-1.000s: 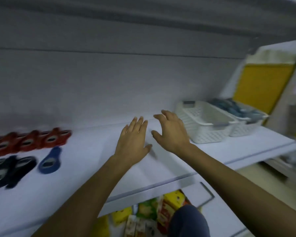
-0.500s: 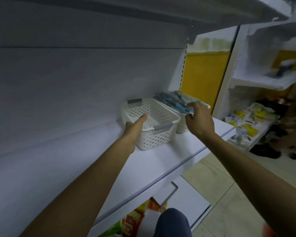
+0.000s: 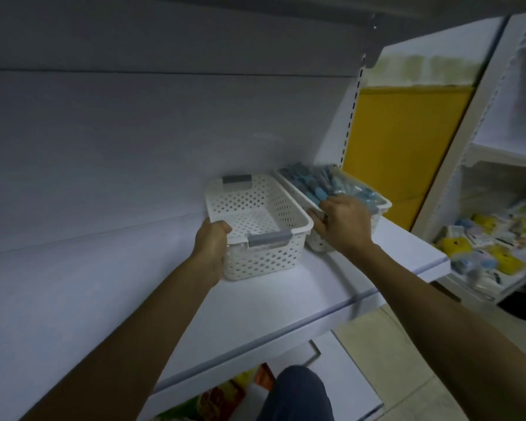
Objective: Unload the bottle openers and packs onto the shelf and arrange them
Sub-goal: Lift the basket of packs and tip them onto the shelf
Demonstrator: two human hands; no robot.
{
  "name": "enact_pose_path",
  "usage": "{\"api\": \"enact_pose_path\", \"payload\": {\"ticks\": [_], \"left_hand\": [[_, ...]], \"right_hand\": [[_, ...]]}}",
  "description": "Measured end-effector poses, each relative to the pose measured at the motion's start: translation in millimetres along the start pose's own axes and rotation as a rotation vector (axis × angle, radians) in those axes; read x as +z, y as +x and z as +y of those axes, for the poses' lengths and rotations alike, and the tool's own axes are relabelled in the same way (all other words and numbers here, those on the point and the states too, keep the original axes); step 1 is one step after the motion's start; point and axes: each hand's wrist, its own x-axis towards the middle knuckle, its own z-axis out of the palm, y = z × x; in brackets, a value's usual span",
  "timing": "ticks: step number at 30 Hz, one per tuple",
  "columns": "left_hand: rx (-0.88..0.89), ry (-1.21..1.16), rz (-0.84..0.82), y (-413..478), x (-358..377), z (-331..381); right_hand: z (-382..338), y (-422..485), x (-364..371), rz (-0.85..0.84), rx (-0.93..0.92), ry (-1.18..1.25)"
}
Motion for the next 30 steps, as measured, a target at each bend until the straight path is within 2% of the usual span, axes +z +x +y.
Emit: {"api": "enact_pose_path", "payload": {"ticks": [4, 8, 14, 20, 24, 30], "left_hand": [[0.016, 0.022, 0.043, -2.0, 5.1, -1.7], [0.049, 0.074, 0.026, -4.9, 15.9, -5.8], [0.0, 0.133, -0.056, -5.8, 25.3, -8.0], [-0.017, -0.037, -0.168, -14.1, 19.9, -1.1], [-0.063, -0.007, -0.159, -8.9, 5.5, 4.4], [-0.072, -0.059, -0.239, -3.6, -5.3, 12.7]], "right_hand": [[11.8, 29.3, -15.4, 0.11, 0.113, 0.056], [8.8, 44.8, -43.1, 0.238, -0.007, 0.034], [-33.3, 63.9, -81.5, 0.439, -0.161, 0.047], [-94.5, 64.1, -66.4, 0.408, -0.253, 0.066], [-125.0, 50.0, -40.4, 0.362, -0.273, 0.072], [-115.7, 51.0, -36.0, 0.256, -0.22, 0.158]]}}
